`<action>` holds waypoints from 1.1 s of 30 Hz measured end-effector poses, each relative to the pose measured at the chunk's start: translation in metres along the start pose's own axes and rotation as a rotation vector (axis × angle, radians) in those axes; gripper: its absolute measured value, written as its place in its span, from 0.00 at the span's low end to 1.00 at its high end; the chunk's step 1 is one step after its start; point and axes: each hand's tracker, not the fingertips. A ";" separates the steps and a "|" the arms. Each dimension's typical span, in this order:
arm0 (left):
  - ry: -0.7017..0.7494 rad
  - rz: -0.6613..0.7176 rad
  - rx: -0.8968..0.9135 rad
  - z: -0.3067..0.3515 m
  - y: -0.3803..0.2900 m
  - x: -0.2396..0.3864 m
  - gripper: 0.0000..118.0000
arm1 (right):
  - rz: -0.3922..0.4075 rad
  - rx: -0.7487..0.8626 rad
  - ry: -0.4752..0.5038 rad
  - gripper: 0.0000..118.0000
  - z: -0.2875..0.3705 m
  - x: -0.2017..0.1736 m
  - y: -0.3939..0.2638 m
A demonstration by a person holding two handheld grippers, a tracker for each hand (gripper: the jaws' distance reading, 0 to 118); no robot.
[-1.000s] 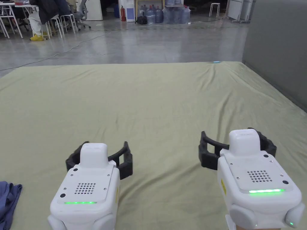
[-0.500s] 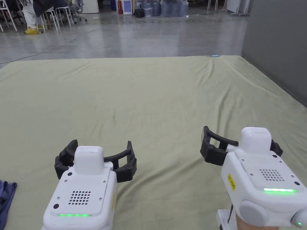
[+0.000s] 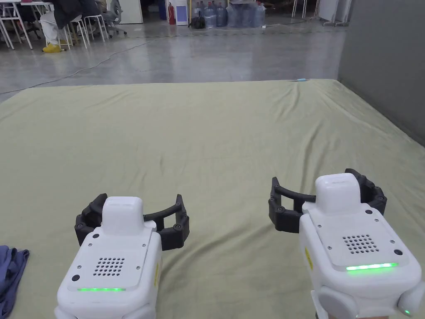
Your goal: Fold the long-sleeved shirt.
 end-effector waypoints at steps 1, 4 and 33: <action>0.002 0.000 -0.011 0.000 0.001 0.001 1.00 | -0.003 0.000 0.002 0.96 0.002 0.001 0.002; 0.000 -0.002 -0.026 0.000 0.002 0.000 1.00 | -0.019 0.019 0.005 0.96 0.005 0.003 0.008; -0.017 0.001 -0.008 0.012 0.014 -0.002 1.00 | -0.039 0.033 -0.017 0.96 0.013 0.012 0.021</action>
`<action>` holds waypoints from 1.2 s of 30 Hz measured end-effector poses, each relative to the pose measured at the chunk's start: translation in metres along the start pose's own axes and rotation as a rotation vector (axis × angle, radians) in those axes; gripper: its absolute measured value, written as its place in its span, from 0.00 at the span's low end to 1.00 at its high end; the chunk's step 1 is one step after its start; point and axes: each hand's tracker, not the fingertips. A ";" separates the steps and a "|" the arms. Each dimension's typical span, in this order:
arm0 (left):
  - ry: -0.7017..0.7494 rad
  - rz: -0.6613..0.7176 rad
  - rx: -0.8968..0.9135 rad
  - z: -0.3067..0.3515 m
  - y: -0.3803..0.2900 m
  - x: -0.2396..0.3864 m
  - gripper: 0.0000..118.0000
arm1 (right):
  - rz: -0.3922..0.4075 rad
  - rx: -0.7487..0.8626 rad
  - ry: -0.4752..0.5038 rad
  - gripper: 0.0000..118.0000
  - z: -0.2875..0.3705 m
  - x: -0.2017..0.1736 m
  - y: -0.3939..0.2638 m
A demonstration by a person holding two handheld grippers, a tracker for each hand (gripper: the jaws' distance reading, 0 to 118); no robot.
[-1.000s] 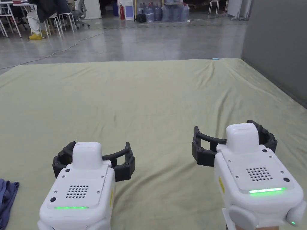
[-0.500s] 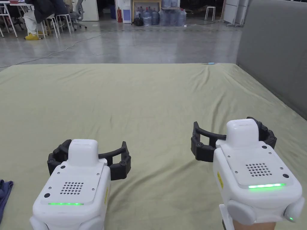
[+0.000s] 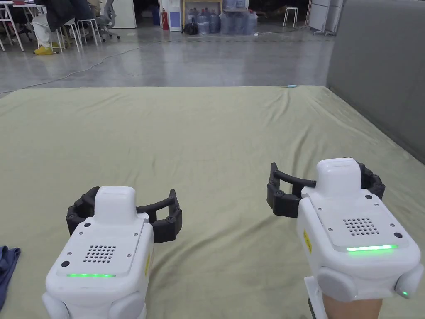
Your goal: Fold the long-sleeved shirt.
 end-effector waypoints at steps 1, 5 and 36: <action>-0.004 -0.001 0.001 0.001 -0.001 -0.001 1.00 | -0.007 0.000 -0.002 0.96 0.000 0.001 0.000; -0.016 -0.017 0.002 0.002 -0.003 0.000 1.00 | -0.010 0.000 0.000 0.96 0.001 0.003 0.000; 0.008 -0.005 0.008 0.001 0.000 -0.001 1.00 | 0.016 -0.034 0.000 0.96 -0.001 -0.003 -0.007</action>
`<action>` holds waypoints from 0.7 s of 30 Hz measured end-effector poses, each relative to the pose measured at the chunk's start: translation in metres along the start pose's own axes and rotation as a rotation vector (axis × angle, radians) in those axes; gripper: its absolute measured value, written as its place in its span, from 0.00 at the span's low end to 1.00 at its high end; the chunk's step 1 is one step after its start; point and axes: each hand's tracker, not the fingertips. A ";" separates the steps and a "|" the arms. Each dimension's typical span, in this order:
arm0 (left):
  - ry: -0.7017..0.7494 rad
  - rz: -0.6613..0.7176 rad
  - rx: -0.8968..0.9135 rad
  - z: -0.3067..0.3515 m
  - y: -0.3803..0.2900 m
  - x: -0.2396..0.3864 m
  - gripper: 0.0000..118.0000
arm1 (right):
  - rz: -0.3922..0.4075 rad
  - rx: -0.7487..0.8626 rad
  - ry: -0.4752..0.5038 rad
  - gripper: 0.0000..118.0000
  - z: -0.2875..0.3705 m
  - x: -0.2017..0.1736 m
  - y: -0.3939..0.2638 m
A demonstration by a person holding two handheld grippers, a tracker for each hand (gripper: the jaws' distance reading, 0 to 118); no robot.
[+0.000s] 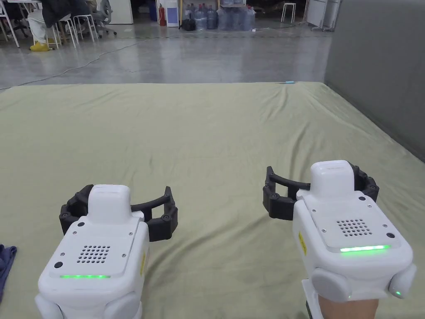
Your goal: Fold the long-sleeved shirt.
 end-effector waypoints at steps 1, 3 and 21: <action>-0.001 0.000 0.000 0.000 0.000 0.000 1.00 | 0.000 -0.001 0.000 0.96 0.000 0.000 -0.001; 0.003 -0.002 0.001 0.000 -0.001 -0.001 1.00 | 0.001 -0.003 0.002 0.96 0.000 -0.001 -0.002; -0.002 0.022 -0.018 0.001 -0.001 -0.002 1.00 | 0.000 -0.008 0.022 0.96 0.001 -0.002 -0.004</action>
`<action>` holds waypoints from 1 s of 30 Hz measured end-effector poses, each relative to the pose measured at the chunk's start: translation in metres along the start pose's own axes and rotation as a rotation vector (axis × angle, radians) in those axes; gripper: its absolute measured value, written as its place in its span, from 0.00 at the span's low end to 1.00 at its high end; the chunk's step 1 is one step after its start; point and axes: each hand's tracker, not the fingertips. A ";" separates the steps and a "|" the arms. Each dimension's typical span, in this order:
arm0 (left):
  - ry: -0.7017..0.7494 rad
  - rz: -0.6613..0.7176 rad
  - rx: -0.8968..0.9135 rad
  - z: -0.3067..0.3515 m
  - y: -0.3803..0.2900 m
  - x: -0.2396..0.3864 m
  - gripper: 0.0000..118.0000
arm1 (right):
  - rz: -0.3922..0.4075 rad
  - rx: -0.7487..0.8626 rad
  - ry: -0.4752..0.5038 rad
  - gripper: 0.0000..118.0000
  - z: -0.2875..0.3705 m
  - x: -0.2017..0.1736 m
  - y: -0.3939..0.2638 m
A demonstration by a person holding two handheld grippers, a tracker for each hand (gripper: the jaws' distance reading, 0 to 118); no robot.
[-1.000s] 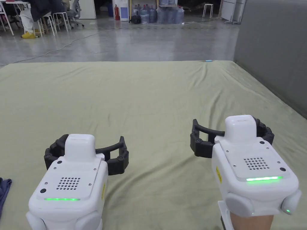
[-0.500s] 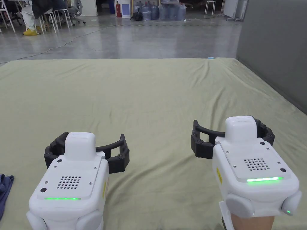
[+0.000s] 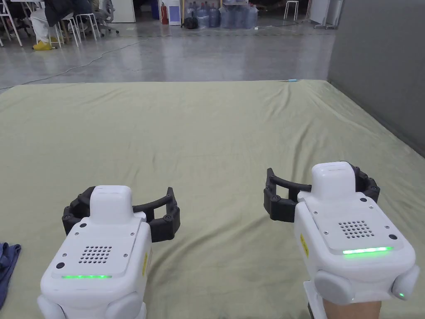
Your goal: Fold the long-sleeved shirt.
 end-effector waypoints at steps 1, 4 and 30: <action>-0.007 0.002 -0.002 0.000 0.001 0.000 0.99 | -0.008 -0.007 0.018 0.96 0.000 0.000 0.000; -0.010 -0.010 -0.003 0.000 0.001 0.002 1.00 | -0.045 -0.042 0.028 0.96 -0.003 -0.001 0.004; 0.008 -0.031 0.010 0.003 0.004 0.003 0.99 | -0.015 -0.216 -0.127 0.96 -0.006 -0.027 0.034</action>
